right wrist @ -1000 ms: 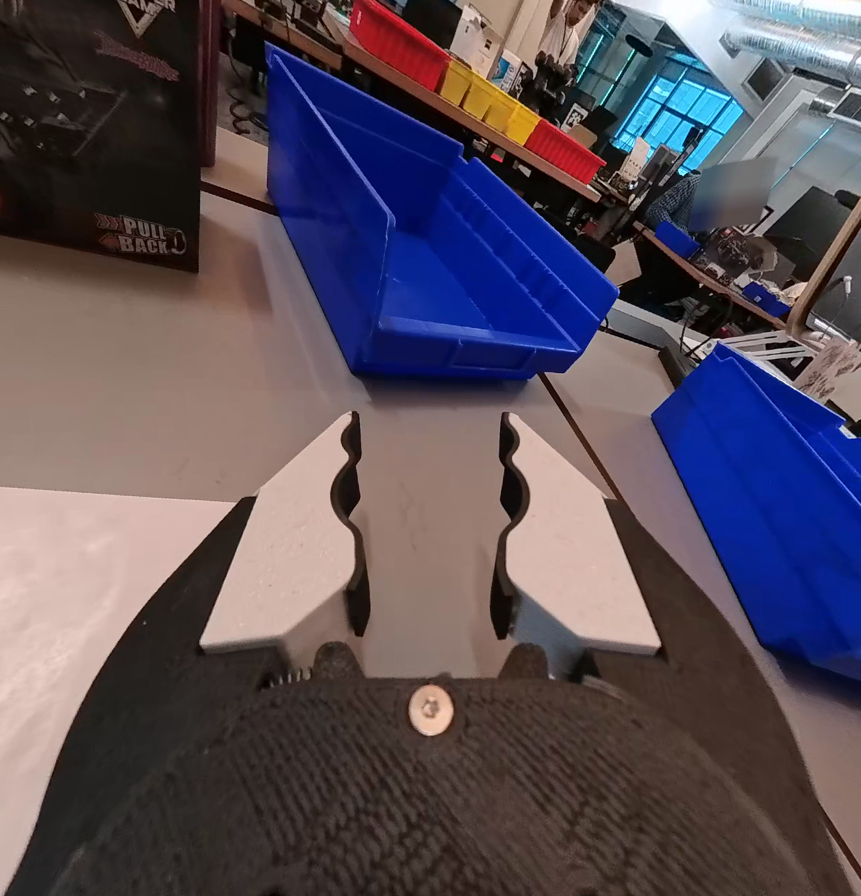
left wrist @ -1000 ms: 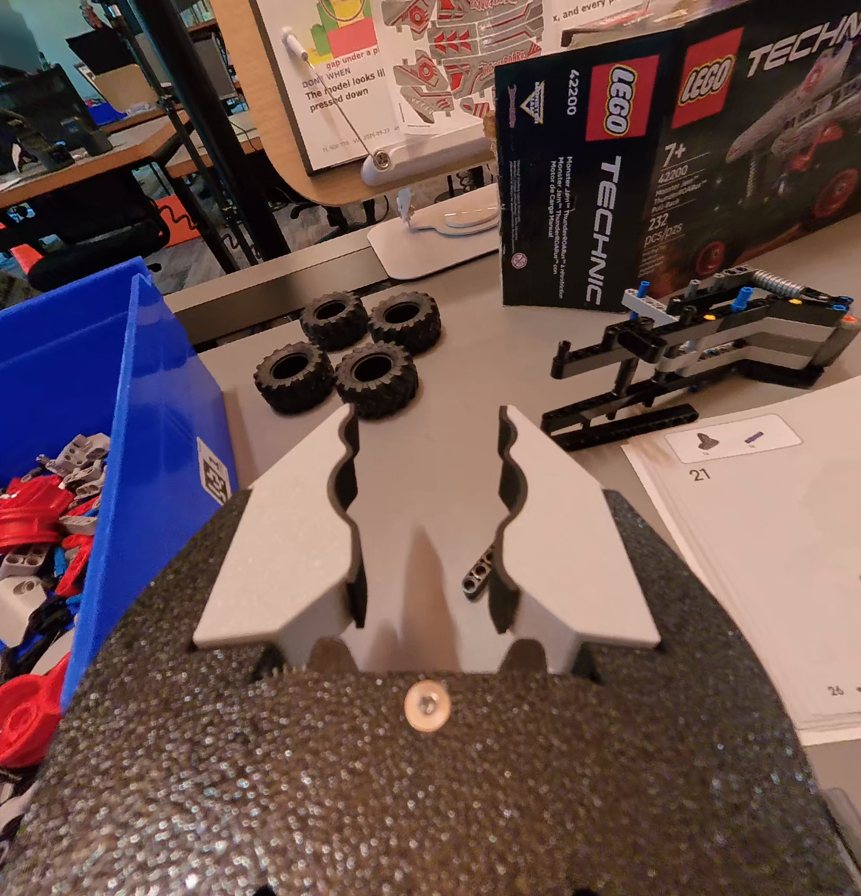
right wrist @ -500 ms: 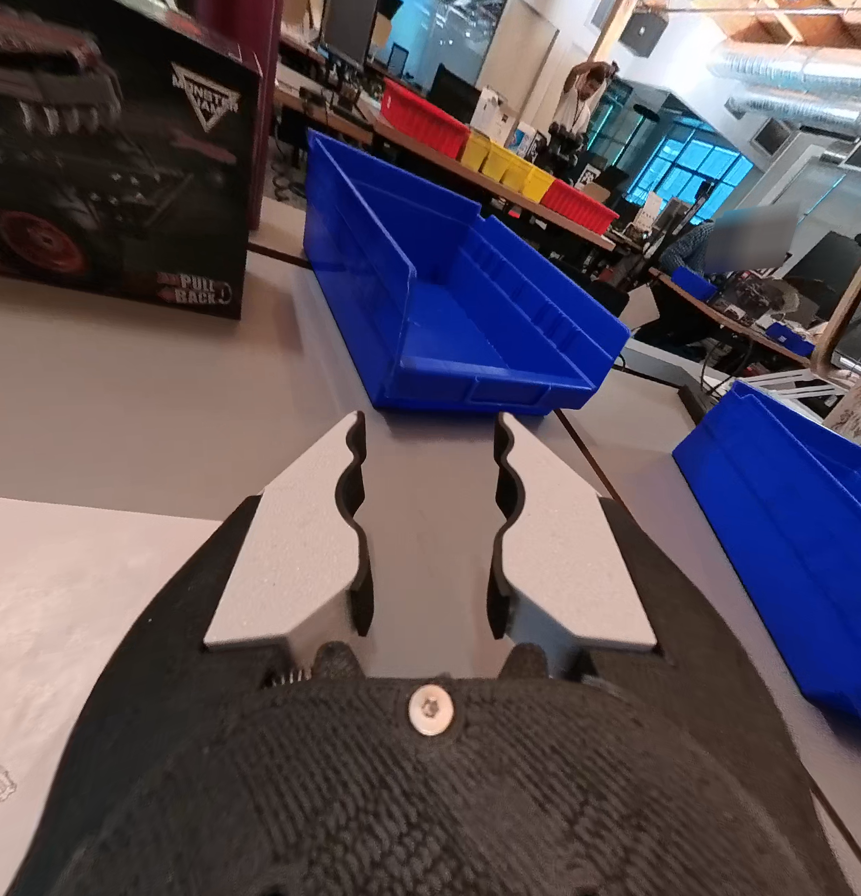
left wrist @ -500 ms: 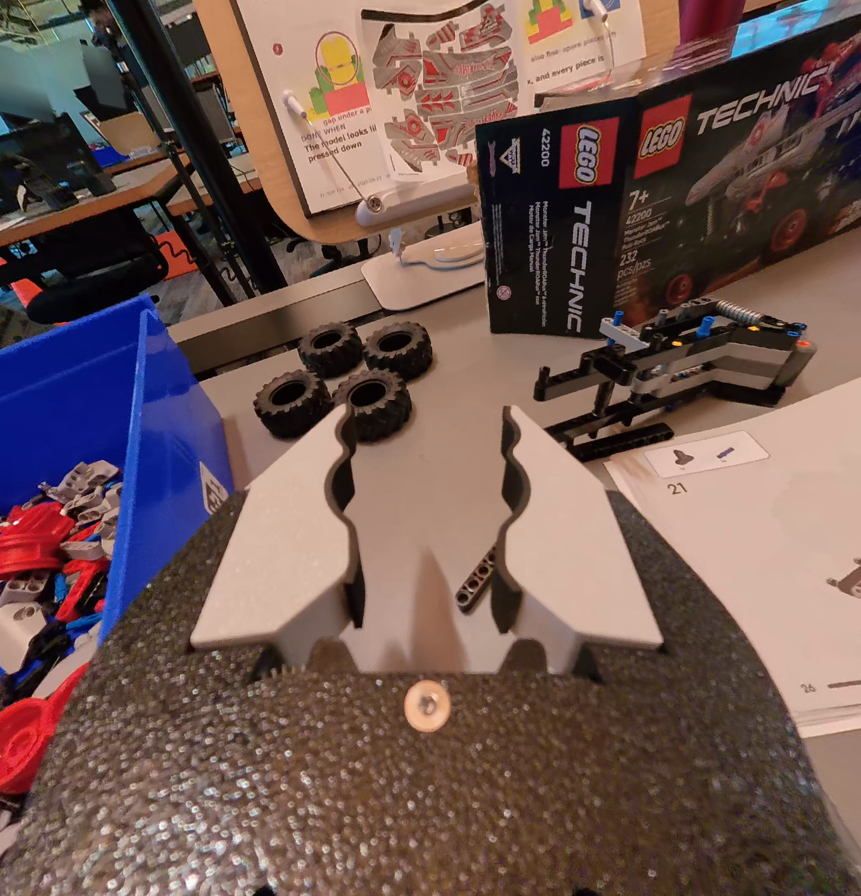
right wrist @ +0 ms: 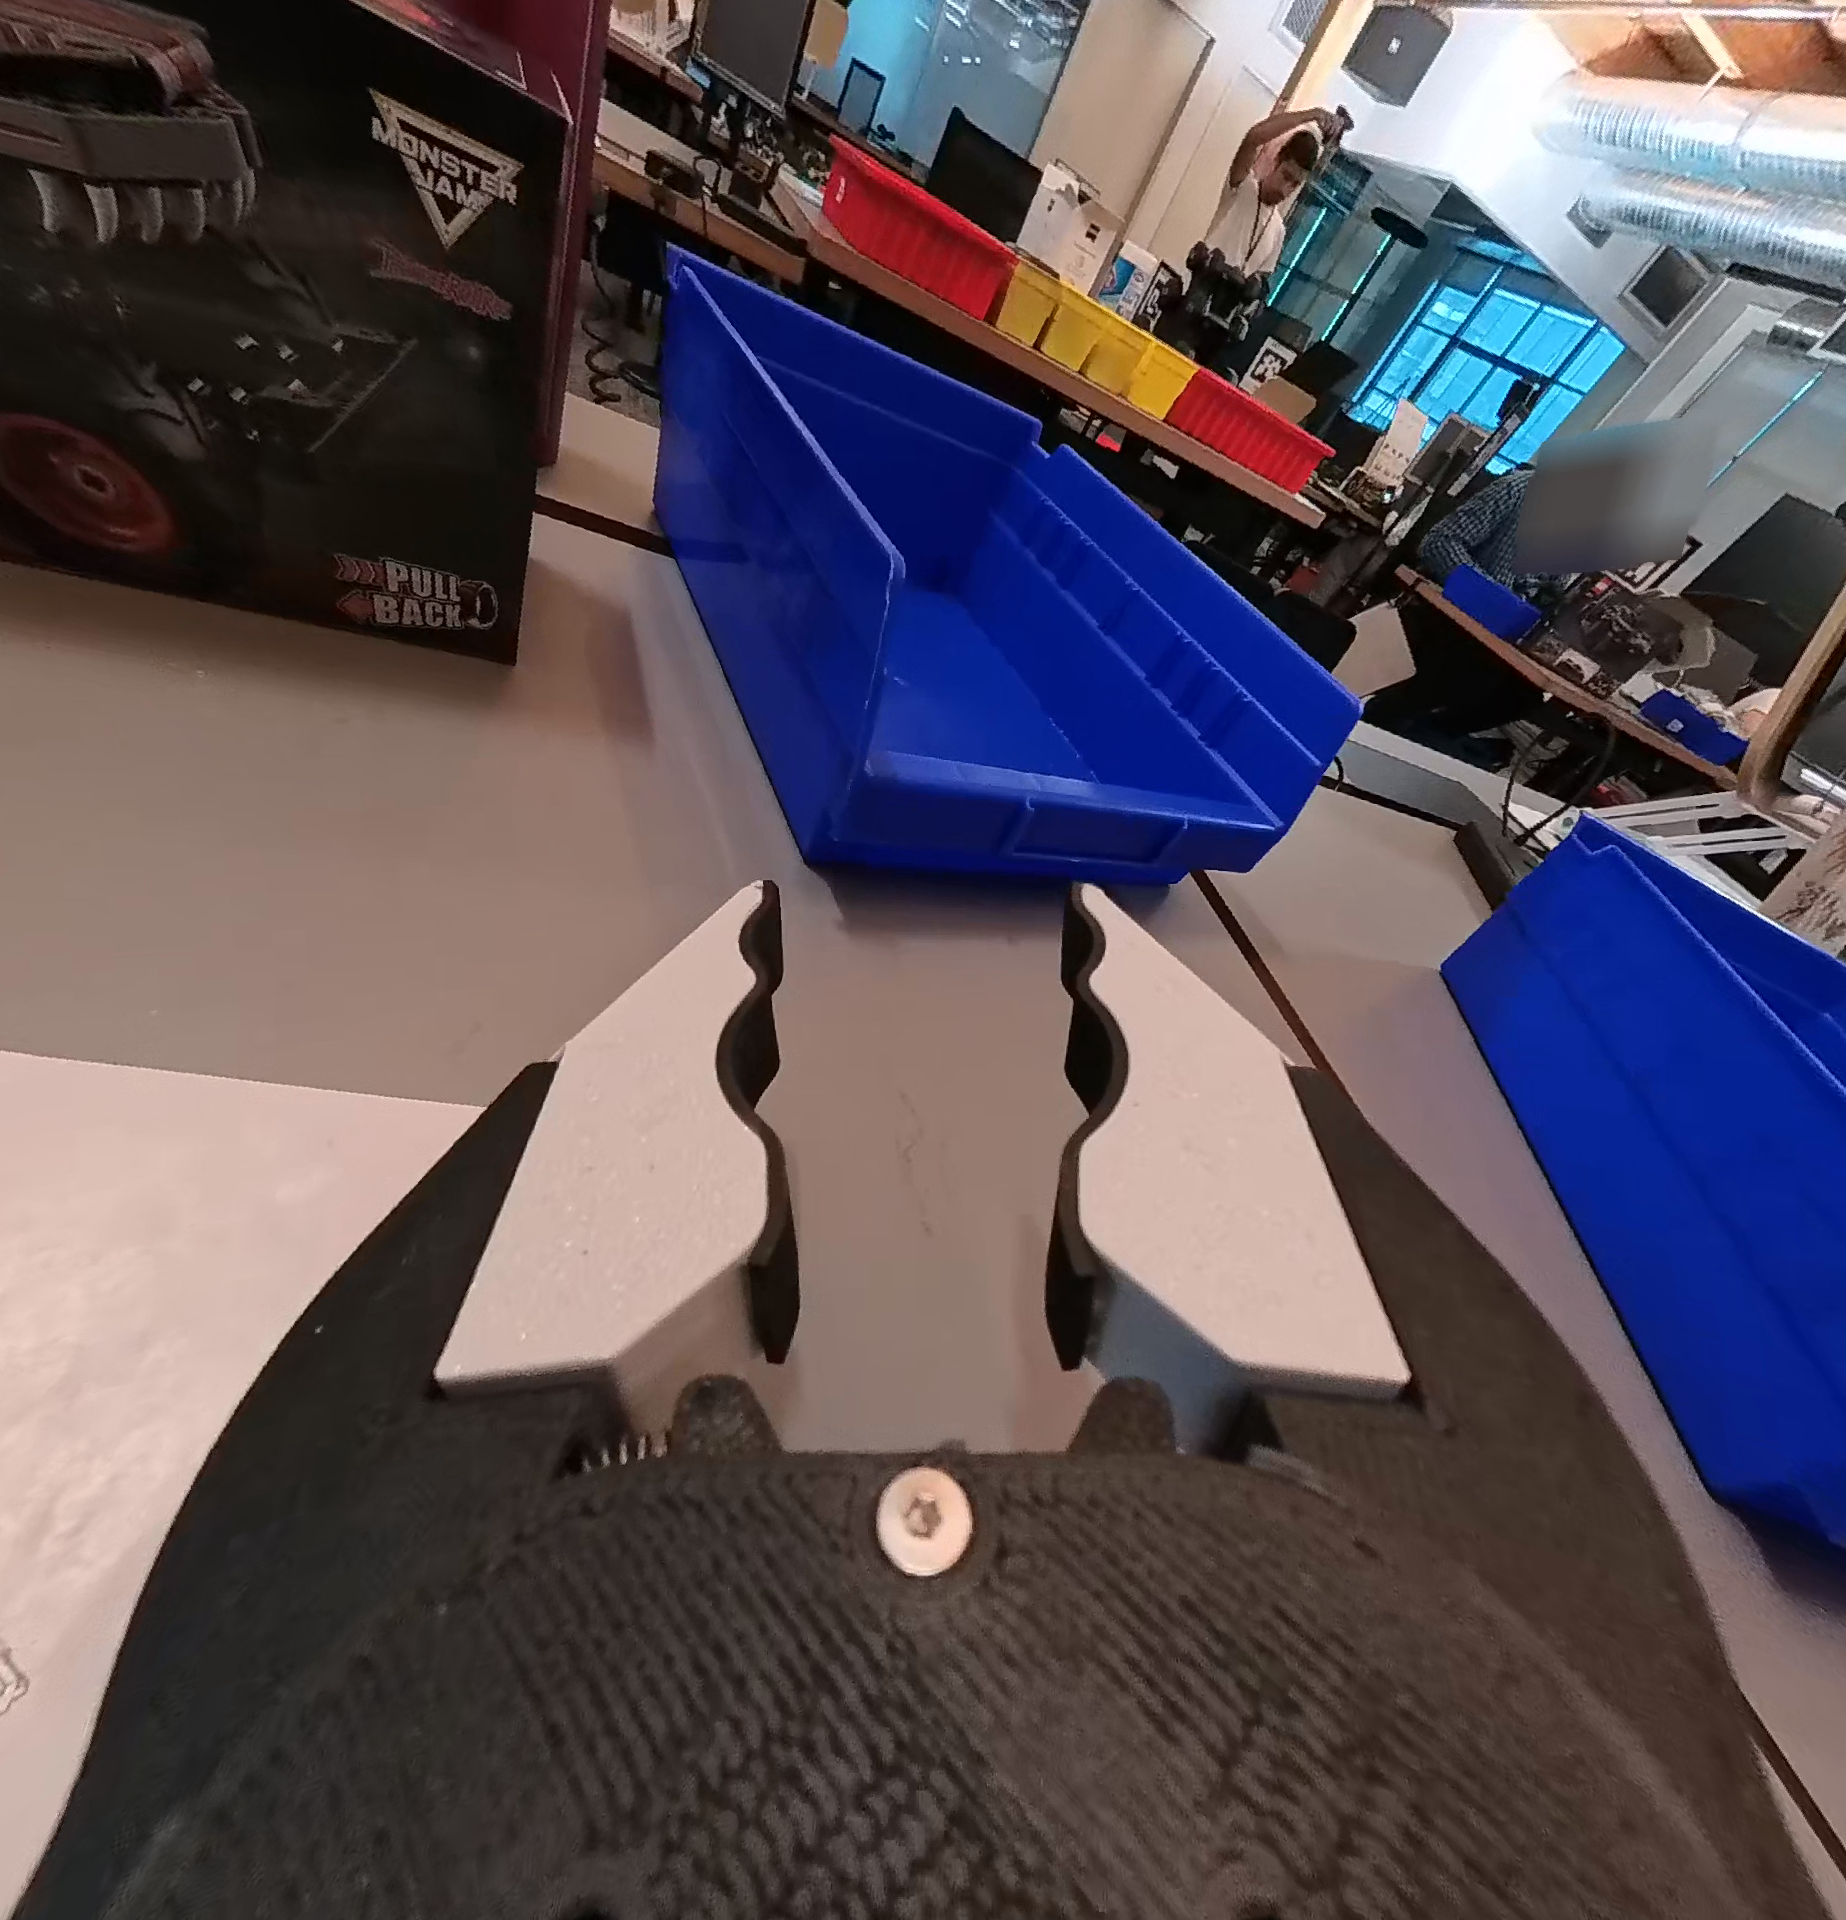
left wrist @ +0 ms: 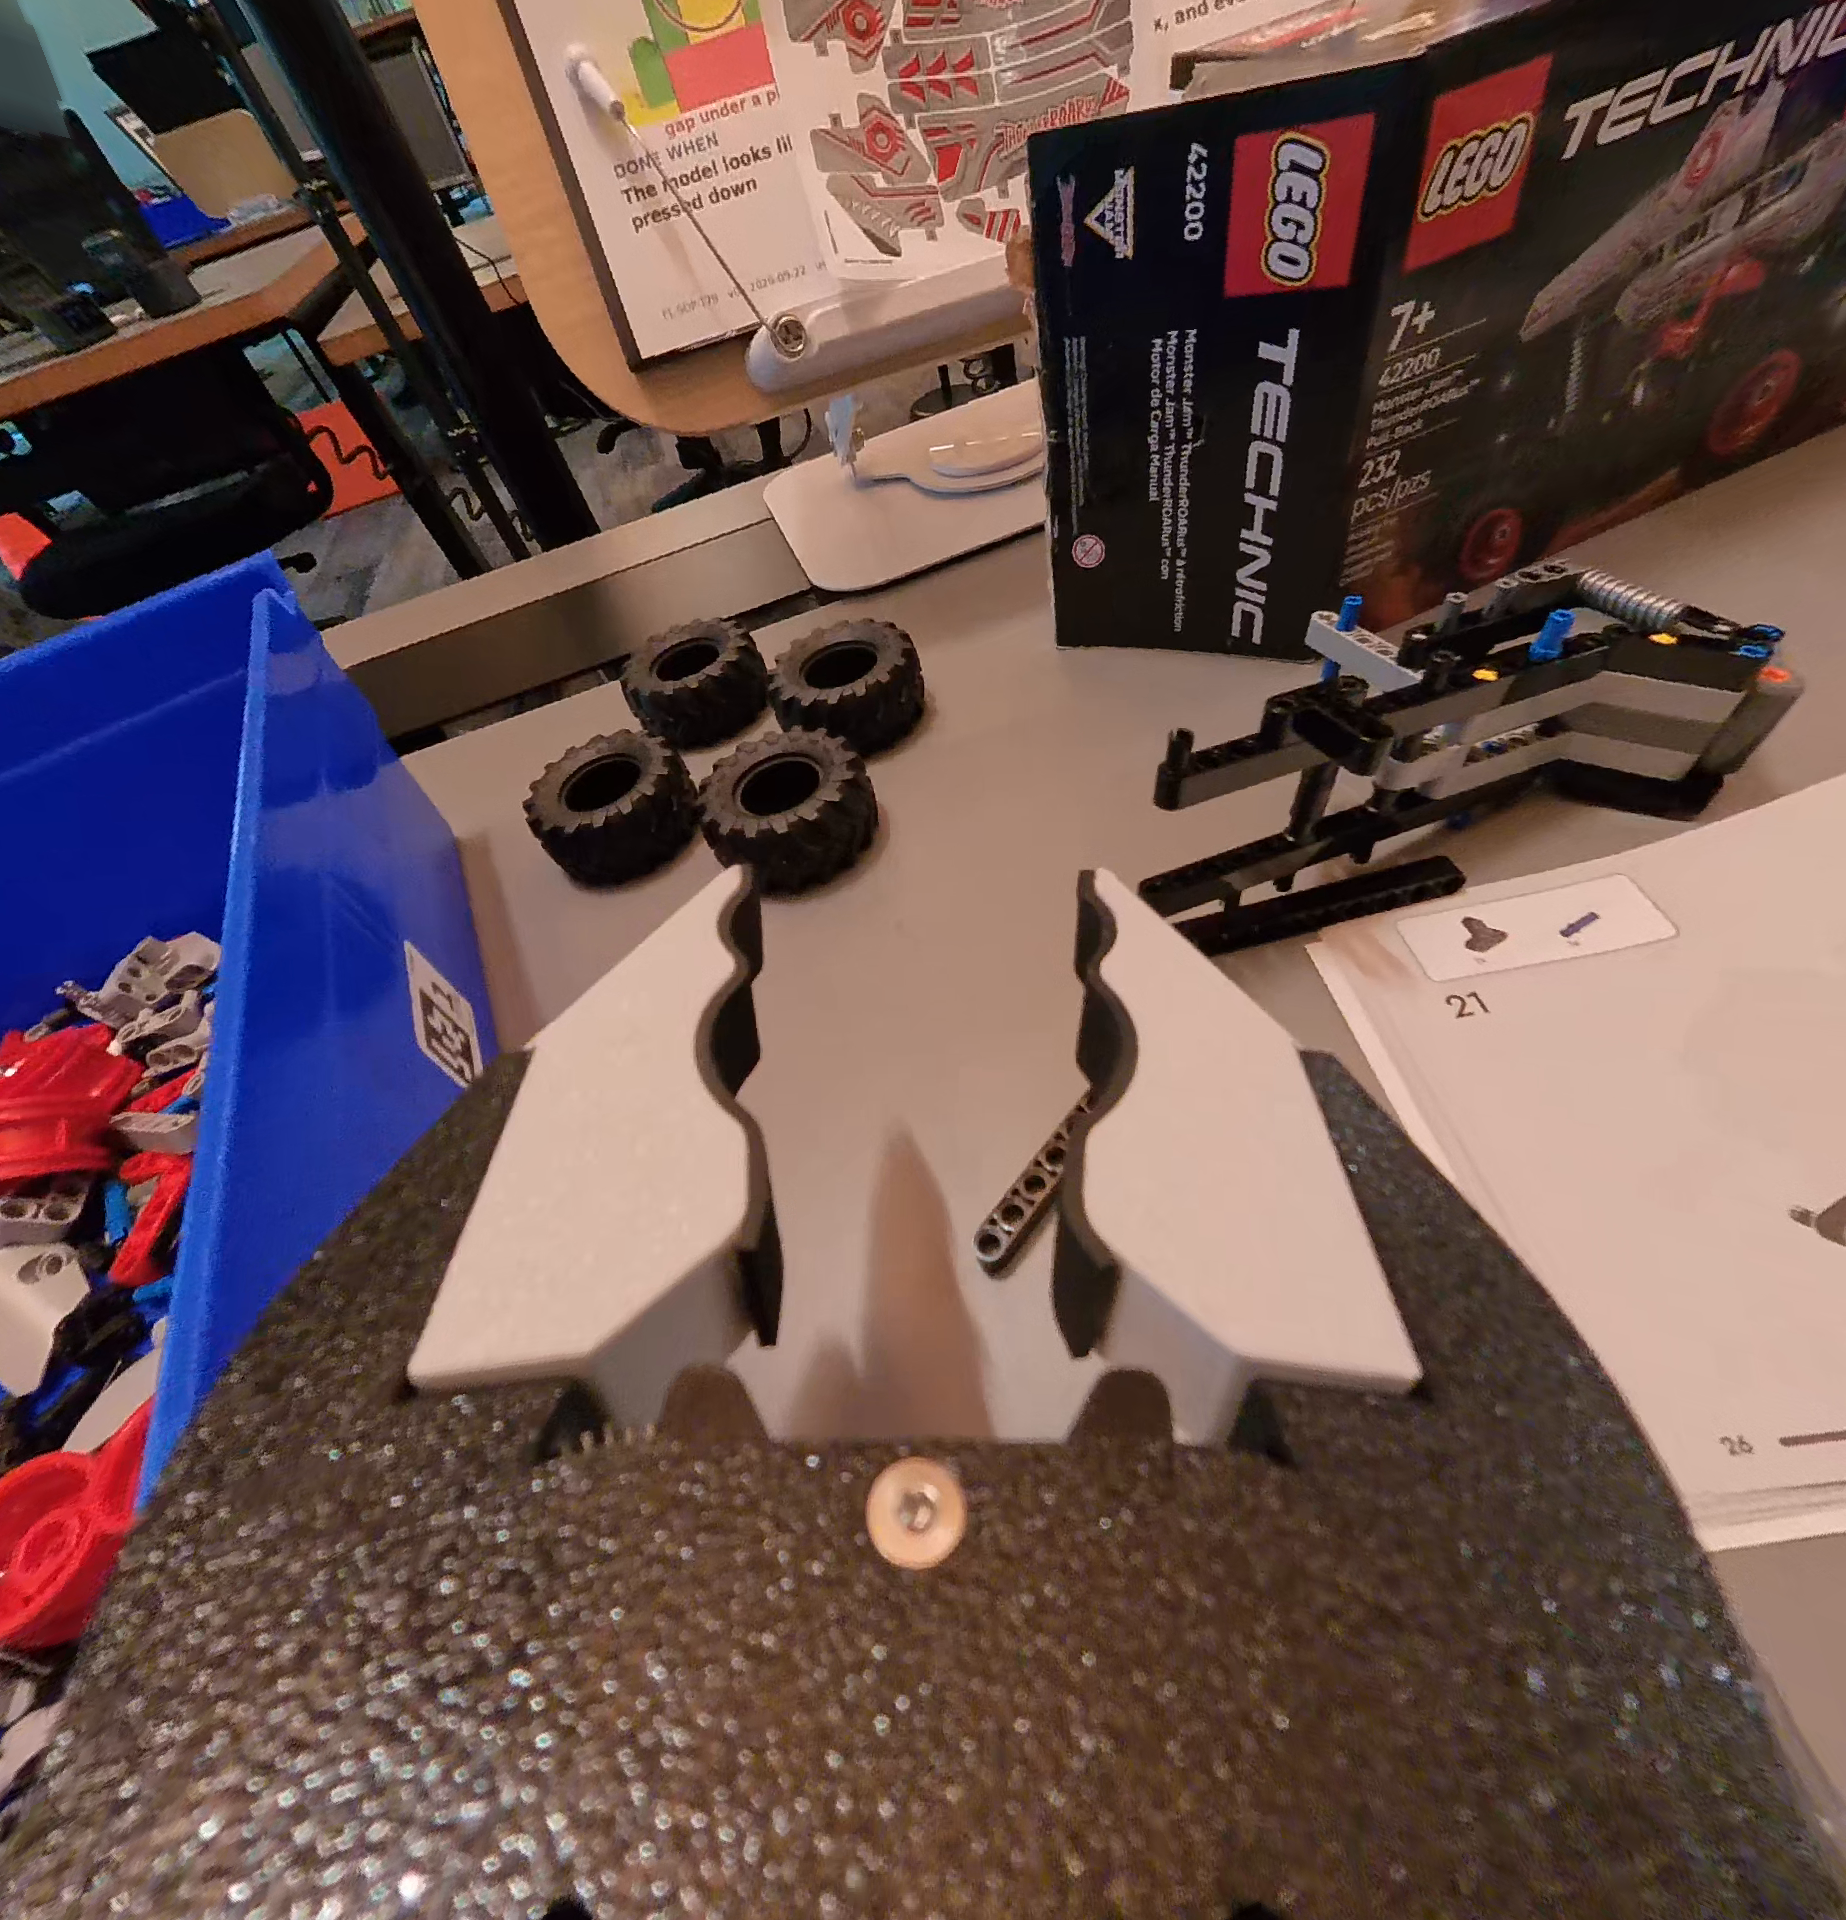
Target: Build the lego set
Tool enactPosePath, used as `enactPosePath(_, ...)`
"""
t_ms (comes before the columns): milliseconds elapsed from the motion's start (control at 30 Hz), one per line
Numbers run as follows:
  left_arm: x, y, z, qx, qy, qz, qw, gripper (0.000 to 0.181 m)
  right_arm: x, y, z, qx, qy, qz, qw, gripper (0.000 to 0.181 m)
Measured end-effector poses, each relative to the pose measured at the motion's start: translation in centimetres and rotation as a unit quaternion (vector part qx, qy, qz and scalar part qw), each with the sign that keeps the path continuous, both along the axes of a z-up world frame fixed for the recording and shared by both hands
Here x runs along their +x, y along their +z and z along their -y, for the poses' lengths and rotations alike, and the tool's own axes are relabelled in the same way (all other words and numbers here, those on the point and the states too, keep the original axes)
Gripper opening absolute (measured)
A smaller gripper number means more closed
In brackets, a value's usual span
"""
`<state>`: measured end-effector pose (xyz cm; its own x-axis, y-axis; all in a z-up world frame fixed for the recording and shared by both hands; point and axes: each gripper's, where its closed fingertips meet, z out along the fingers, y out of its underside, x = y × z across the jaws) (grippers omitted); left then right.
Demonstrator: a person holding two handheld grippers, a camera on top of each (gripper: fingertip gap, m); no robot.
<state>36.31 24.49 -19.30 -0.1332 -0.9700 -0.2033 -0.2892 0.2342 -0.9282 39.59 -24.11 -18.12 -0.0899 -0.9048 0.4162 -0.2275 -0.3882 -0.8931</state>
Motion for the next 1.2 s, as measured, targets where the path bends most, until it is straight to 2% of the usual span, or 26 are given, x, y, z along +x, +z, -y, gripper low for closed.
enactPosePath(667, 0.1, -0.7, 0.8, 0.000, -0.022, -0.012, 1.000, 0.059, 0.0, 0.3, -0.5, -0.007, 0.014, 0.010, 1.000, 0.051)
enactPosePath(1200, -0.5, 0.7, 2.3, 0.005, -0.052, 0.015, 0.999, 0.057, 0.0, 1.6, -1.2, -0.012, 0.037, 0.057, 0.998, 0.050)
